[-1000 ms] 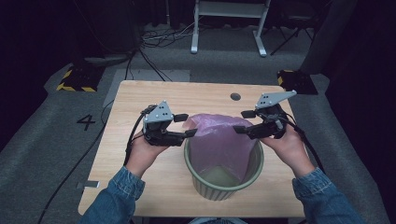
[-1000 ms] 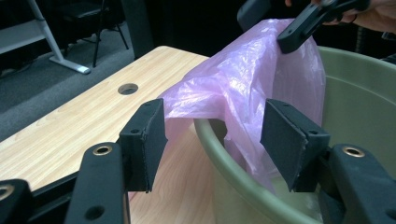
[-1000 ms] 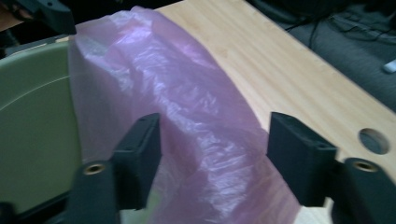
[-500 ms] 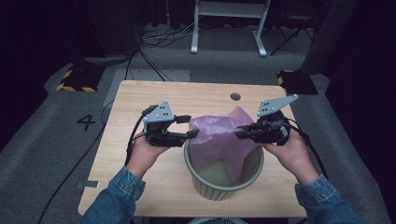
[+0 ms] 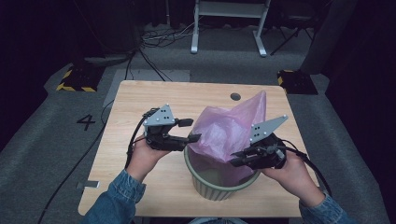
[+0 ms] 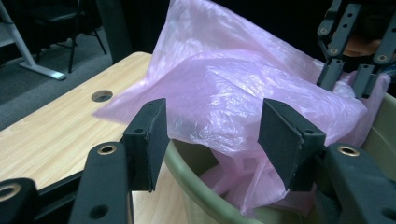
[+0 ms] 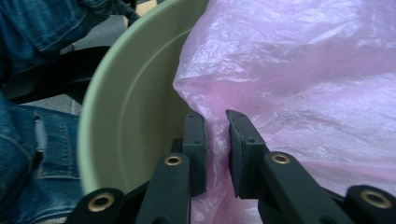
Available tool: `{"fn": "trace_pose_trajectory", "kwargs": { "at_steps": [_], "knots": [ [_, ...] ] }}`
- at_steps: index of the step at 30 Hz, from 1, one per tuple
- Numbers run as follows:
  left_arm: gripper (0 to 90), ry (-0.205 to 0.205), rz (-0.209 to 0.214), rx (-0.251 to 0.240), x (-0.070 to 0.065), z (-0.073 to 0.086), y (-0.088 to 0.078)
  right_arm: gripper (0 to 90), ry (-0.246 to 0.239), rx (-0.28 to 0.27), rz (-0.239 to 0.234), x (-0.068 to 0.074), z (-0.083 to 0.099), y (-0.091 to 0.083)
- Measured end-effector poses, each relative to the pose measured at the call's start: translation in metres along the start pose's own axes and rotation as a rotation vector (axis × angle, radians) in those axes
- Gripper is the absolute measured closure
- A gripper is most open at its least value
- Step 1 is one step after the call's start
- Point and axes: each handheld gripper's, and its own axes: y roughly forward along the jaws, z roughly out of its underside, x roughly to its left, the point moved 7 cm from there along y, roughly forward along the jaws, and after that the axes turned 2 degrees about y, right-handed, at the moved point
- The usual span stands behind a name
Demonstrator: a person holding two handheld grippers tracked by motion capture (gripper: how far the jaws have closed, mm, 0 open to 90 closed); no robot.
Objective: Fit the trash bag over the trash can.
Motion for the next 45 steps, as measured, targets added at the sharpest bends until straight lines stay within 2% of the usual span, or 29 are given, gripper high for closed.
{"fn": "trace_pose_trajectory", "kwargs": {
  "at_steps": [1,4,6,9,12,13,14,16,22,24,26,29,31,32,37,40,42,45],
  "knots": [
    [42.3,0.003,0.001,0.002,-0.001,0.0,0.0,78.2,0.012,-0.003,-0.015,0.004,0.003,0.0],
    [42.3,0.008,0.012,0.003,-0.005,0.001,0.001,78.1,0.021,-0.001,-0.02,0.007,0.007,0.001],
    [42.3,-0.007,0.044,-0.01,-0.009,0.0,0.001,78.0,0.029,0.001,-0.022,0.009,0.011,0.002],
    [42.3,-0.007,0.051,-0.014,-0.011,-0.001,0.002,77.6,0.037,-0.008,-0.024,0.013,0.012,0.001],
    [42.3,0.006,0.053,0.0,-0.013,-0.001,0.006,77.1,0.047,-0.029,-0.064,0.017,0.012,0.002],
    [42.3,0.014,0.056,0.012,-0.016,-0.001,0.009,76.9,0.047,-0.021,-0.062,0.017,0.013,0.004],
    [42.4,0.017,0.058,0.019,-0.017,-0.001,0.01,75.8,0.043,-0.003,-0.038,0.016,0.015,0.006],
    [42.5,0.029,0.061,0.036,-0.02,0.001,0.014,74.0,0.048,-0.01,-0.043,0.015,0.015,0.006],
    [42.6,0.034,0.068,0.049,-0.021,0.004,0.017,50.3,0.07,-0.069,-0.034,0.013,0.011,-0.004],
    [42.6,0.027,0.068,0.053,-0.02,0.005,0.018,43.4,0.073,-0.12,-0.004,0.009,0.007,-0.014],
    [42.6,0.026,0.067,0.057,-0.02,0.006,0.019,42.7,0.076,-0.138,0.006,0.007,0.006,-0.019],
    [42.5,0.023,0.065,0.055,-0.019,0.007,0.018,42.3,0.095,-0.19,0.052,-0.002,0.002,-0.035],
    [42.5,0.02,0.062,0.052,-0.018,0.007,0.017,40.2,0.115,-0.224,0.108,-0.013,0.0,-0.047],
    [42.5,0.018,0.061,0.052,-0.018,0.007,0.017,39.2,0.132,-0.244,0.144,-0.021,0.0,-0.055],
    [44.2,0.023,0.073,0.068,-0.02,0.013,0.016,34.4,0.231,-0.333,0.249,-0.051,0.003,-0.079],
    [44.4,0.02,0.074,0.072,-0.021,0.015,0.016,30.8,0.282,-0.35,0.31,-0.068,0.008,-0.086],
    [44.4,0.02,0.074,0.071,-0.021,0.015,0.016,29.7,0.317,-0.353,0.33,-0.077,0.012,-0.088],
    [44.6,0.017,0.077,0.075,-0.022,0.016,0.016,26.5,0.36,-0.358,0.314,-0.087,0.017,-0.087]
  ]
}}
